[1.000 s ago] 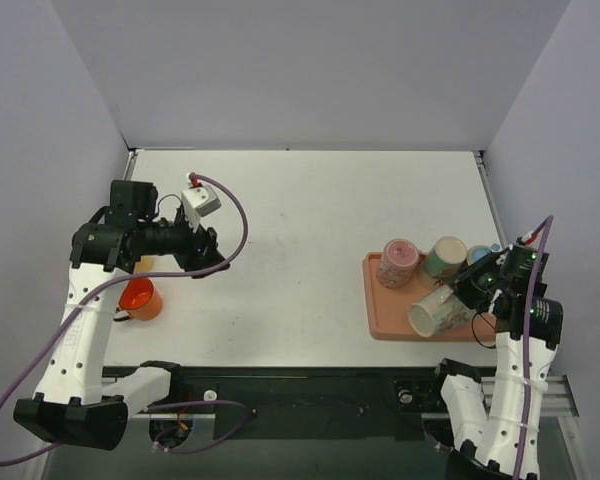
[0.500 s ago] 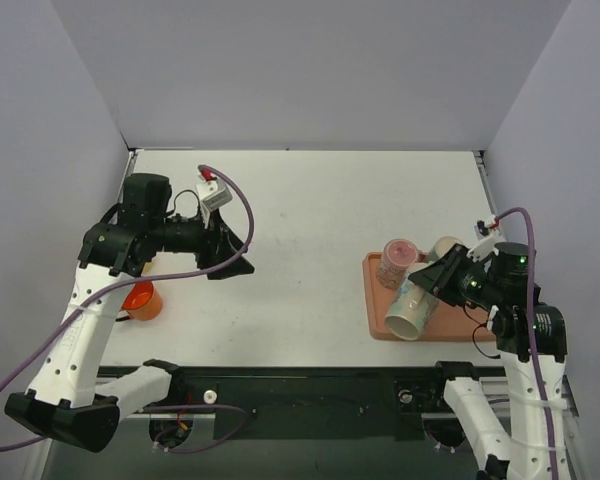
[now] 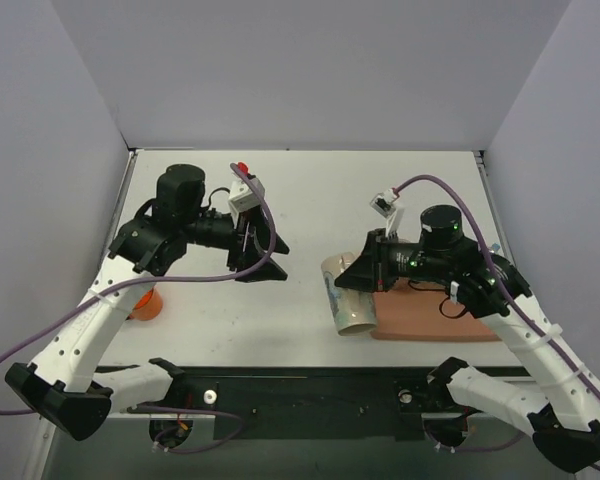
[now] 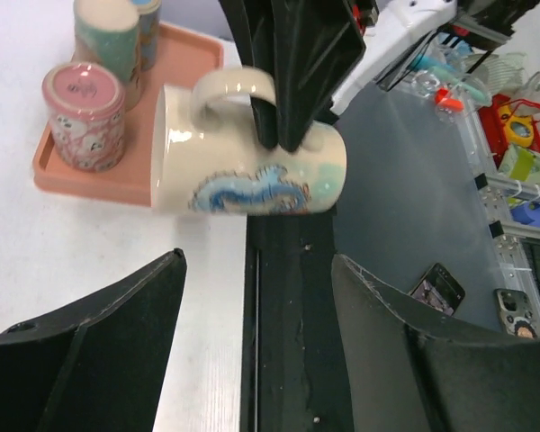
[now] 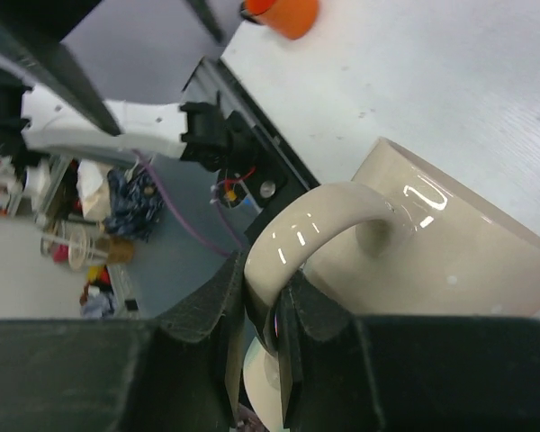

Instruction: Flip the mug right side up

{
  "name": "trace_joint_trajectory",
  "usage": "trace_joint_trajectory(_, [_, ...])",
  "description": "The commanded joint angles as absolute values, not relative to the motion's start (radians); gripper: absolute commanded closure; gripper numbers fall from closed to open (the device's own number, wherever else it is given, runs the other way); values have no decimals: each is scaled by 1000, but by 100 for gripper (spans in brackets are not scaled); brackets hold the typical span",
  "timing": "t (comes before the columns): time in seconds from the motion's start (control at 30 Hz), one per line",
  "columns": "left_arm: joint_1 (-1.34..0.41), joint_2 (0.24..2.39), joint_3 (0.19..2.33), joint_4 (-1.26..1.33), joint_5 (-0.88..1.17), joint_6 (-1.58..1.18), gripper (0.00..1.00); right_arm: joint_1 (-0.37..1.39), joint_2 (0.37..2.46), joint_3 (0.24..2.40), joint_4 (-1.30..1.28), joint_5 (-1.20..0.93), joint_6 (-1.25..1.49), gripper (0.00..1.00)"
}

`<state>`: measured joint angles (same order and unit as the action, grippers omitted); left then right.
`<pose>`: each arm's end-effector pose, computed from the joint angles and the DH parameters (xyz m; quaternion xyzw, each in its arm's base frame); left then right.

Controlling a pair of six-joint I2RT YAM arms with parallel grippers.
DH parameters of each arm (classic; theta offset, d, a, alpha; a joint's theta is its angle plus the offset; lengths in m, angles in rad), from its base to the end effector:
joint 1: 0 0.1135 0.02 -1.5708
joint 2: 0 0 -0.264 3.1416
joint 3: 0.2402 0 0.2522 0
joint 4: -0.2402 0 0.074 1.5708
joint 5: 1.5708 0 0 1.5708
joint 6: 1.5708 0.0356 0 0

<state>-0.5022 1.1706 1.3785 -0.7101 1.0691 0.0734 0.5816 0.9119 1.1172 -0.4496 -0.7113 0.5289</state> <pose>0.1816 -0.1353 0.4220 0.4590 0.6365 -0.5216 0.3349 0.1409 0.1205 0.4065 -0.2338 0.7328 0.5374 0.3458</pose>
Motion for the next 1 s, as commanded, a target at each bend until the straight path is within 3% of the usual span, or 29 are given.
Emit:
trace_joint_trajectory(0.0, [-525,1157,1339,-384,1175,-96,24,681,965,1281,-265,-874,443,100])
trace_joint_trajectory(0.27, [-563,1128,1189,-56,1304,-379,23,758,1054,1388,-218,-920,420,100])
trace_joint_trajectory(0.5, [-578,1138,1163,-41,1262,-428,26,793,1080,1410,-207,-925,393,100])
trace_joint_trajectory(0.6, [-592,1138,1161,-49,1285,-436,43,792,1072,1391,-219,-905,356,100])
trace_joint_trajectory(0.77, [-623,1134,1120,-74,1298,-443,55,784,1085,1396,-218,-900,333,100])
trace_joint_trajectory(0.83, [-626,1131,1114,-72,1296,-454,68,782,1088,1401,-218,-902,327,100])
trace_joint_trajectory(0.9, [-627,1127,1120,-78,1298,-457,86,767,1089,1391,-219,-905,322,100])
trace_joint_trajectory(0.93, [-626,1126,1123,-81,1298,-457,100,759,1088,1378,-219,-904,321,100])
trace_joint_trajectory(0.97, [-626,1123,1124,-96,1295,-453,100,737,1088,1365,-219,-902,325,100])
